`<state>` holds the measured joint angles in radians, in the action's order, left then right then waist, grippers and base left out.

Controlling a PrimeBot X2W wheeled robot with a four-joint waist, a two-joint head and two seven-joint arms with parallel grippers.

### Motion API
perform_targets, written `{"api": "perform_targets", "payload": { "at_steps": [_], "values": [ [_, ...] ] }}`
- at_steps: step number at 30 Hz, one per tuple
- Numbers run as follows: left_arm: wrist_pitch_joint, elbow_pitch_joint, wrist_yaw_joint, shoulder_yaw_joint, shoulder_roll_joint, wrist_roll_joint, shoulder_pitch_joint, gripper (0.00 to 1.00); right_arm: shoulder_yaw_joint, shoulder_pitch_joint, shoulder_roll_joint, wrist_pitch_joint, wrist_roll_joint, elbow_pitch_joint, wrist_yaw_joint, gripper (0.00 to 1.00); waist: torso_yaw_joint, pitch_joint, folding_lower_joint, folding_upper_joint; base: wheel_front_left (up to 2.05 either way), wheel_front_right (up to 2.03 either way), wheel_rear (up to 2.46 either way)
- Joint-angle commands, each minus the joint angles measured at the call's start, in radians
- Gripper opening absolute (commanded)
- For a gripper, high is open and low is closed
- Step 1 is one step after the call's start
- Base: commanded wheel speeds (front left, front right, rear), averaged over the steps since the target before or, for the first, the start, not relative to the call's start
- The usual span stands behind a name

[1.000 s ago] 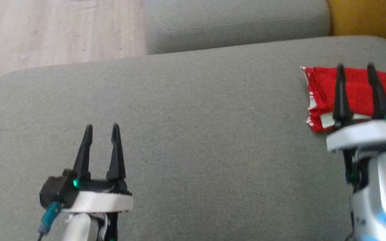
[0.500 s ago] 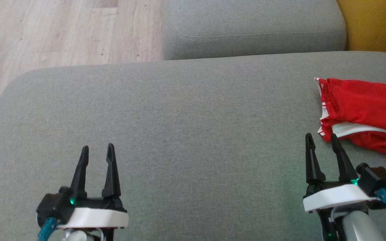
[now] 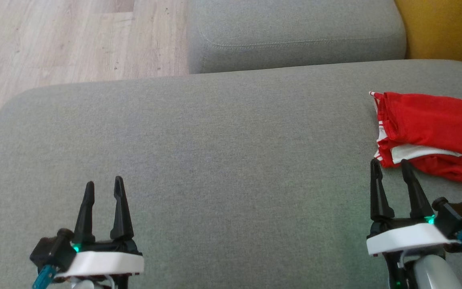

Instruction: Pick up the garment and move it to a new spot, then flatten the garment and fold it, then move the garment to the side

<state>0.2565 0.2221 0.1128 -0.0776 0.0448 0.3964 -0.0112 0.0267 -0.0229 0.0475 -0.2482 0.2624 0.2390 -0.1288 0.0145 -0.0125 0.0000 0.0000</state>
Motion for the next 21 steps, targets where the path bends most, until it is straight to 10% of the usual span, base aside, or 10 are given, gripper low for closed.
{"api": "perform_targets", "payload": {
  "at_steps": [1, 21],
  "values": [
    [0.005, -0.027, -0.005, 0.031, 0.005, 0.001, -0.023, 1.00, 0.022, -0.028, 0.003, -0.013, -0.007, -0.040, -0.002, 1.00, -0.002, 0.000, 0.0000, 0.0000, 0.00, 0.00, 0.00],
    [0.005, -0.018, -0.004, 0.034, 0.005, 0.051, -0.022, 1.00, 0.023, -0.024, 0.003, -0.014, -0.006, -0.043, -0.002, 1.00, -0.013, 0.002, 0.0000, 0.0000, 0.00, 0.00, 0.00]
  ]
}}
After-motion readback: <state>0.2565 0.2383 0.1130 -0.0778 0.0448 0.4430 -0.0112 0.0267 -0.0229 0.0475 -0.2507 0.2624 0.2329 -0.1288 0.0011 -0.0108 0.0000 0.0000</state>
